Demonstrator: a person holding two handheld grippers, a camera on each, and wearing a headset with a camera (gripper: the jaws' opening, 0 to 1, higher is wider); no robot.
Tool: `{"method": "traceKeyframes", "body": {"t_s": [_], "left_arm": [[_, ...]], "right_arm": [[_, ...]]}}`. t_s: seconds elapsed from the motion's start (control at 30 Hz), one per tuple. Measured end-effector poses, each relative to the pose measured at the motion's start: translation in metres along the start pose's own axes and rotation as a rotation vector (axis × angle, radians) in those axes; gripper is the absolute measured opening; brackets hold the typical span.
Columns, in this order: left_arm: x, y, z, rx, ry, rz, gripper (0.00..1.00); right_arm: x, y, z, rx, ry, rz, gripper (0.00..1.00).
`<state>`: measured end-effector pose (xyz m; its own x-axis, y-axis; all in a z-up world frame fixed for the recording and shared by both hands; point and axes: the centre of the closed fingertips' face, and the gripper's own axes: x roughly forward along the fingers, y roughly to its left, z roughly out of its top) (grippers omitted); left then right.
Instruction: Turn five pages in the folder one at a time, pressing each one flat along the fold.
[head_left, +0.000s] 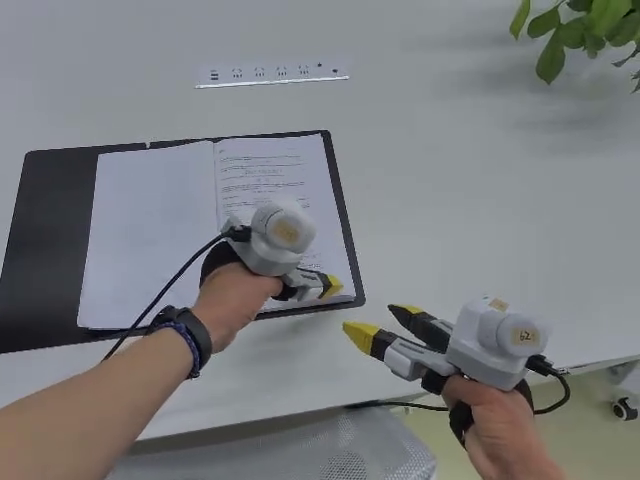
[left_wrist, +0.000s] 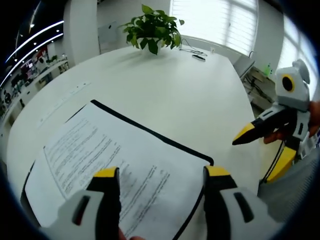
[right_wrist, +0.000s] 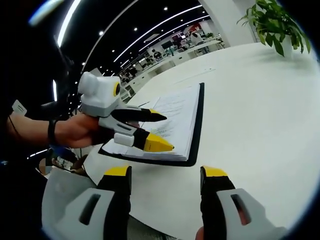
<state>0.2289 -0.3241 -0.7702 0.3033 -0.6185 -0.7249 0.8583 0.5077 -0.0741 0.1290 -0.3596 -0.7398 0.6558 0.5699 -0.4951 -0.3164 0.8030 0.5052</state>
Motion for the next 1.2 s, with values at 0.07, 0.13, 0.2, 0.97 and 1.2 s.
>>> {"method": "traceKeyframes", "body": {"t_s": [0.07,0.13,0.2,0.97,1.2], "left_arm": [[0.004,-0.002,-0.004,0.019,0.017,-0.001,0.68],[0.007,-0.001,-0.015,0.069,0.054,0.007,0.66],[0.007,-0.001,-0.014,0.061,0.027,0.013,0.66],[-0.001,0.019,-0.012,-0.084,-0.076,0.021,0.46],[-0.005,0.026,-0.015,-0.123,-0.096,0.041,0.36]], "right_arm": [[-0.001,-0.001,0.0,0.006,-0.001,0.0,0.54],[-0.001,-0.001,0.001,0.01,-0.004,0.0,0.54],[-0.001,-0.002,0.002,0.008,-0.004,0.0,0.53],[0.059,0.0,0.056,0.062,-0.107,0.073,0.47],[0.093,-0.005,0.069,0.057,-0.092,0.086,0.48]]}}
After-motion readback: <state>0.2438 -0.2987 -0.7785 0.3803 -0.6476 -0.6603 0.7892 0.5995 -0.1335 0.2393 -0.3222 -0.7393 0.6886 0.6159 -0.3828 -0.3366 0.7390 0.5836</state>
